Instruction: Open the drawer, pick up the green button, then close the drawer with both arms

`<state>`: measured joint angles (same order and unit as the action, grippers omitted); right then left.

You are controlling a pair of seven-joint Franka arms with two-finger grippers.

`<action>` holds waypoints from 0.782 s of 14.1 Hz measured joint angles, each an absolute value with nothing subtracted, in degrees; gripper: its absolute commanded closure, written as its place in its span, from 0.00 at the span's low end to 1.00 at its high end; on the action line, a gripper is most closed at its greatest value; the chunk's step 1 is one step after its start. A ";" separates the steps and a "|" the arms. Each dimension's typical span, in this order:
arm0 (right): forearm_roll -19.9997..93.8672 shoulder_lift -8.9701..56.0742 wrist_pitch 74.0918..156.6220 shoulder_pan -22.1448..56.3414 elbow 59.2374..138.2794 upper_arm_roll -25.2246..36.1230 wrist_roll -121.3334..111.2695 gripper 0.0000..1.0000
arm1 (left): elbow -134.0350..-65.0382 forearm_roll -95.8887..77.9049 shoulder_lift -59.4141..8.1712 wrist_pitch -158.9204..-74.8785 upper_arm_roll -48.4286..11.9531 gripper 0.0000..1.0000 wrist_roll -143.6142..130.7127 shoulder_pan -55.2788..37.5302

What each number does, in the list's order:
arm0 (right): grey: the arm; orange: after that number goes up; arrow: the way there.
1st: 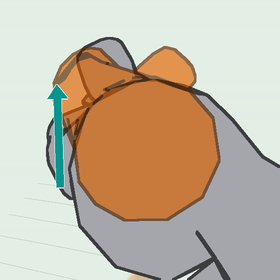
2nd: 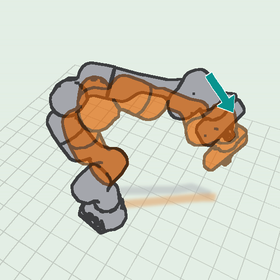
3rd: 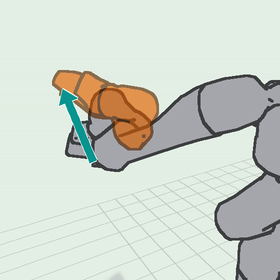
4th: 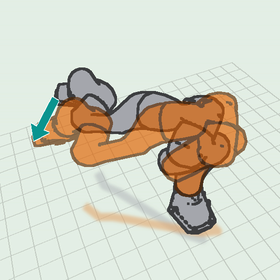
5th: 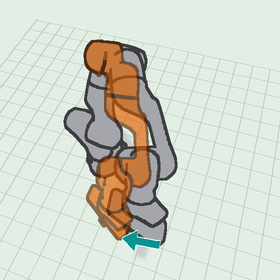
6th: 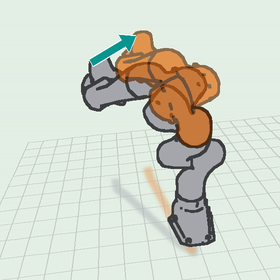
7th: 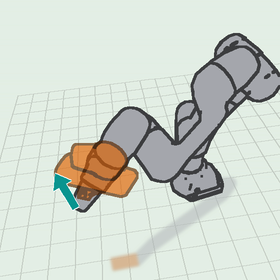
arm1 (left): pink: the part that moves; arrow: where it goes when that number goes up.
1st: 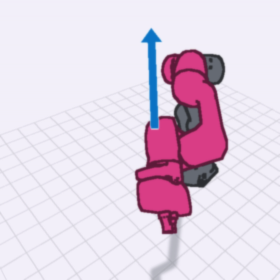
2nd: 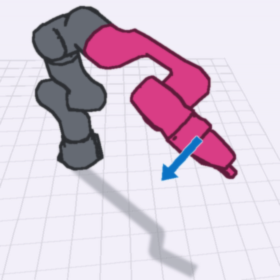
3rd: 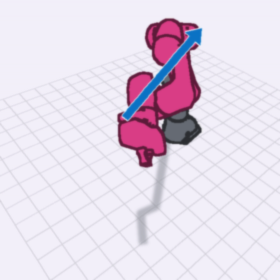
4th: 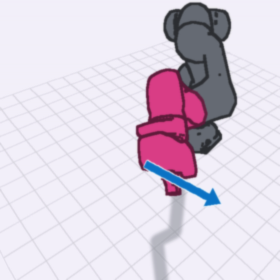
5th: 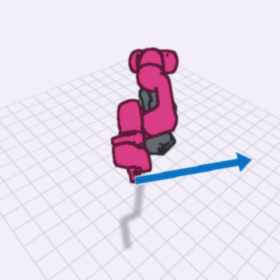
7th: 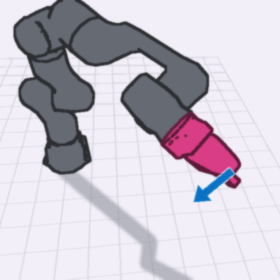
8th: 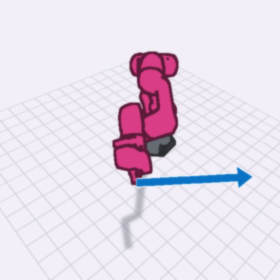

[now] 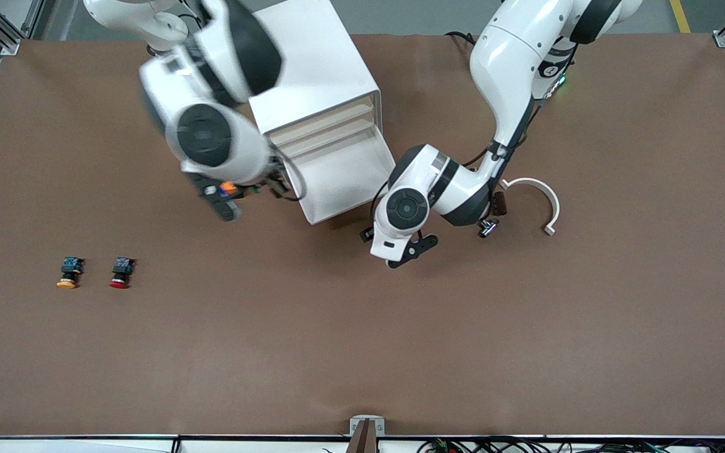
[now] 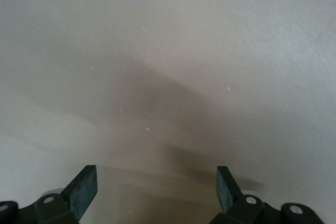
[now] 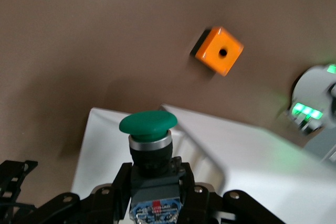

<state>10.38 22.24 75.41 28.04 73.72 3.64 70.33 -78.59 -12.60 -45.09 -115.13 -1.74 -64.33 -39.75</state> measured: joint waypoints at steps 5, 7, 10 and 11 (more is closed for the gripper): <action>3.40 21.24 73.83 12.86 75.27 3.94 35.43 0.89 | -81.25 -12.59 -45.12 -121.45 -1.66 0.00 -67.52 -43.25; 1.41 21.50 77.30 8.95 77.37 3.95 26.04 0.89 | -81.26 -12.59 -45.10 -121.71 -1.66 0.00 -68.97 -44.34; 0.52 21.73 85.57 4.57 82.74 3.96 17.59 0.88 | -81.21 -12.57 -45.06 -121.98 -1.72 0.00 -71.88 -46.52; -0.04 21.83 88.98 3.77 85.05 3.96 15.99 0.88 | -81.21 -12.57 -45.06 -122.33 -1.75 0.00 -73.24 -47.61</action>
<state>-0.04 21.83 88.98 3.77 85.05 3.96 15.99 -81.21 -12.57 -45.06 -122.33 -1.75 -73.24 -47.61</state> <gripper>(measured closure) 0.586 0.000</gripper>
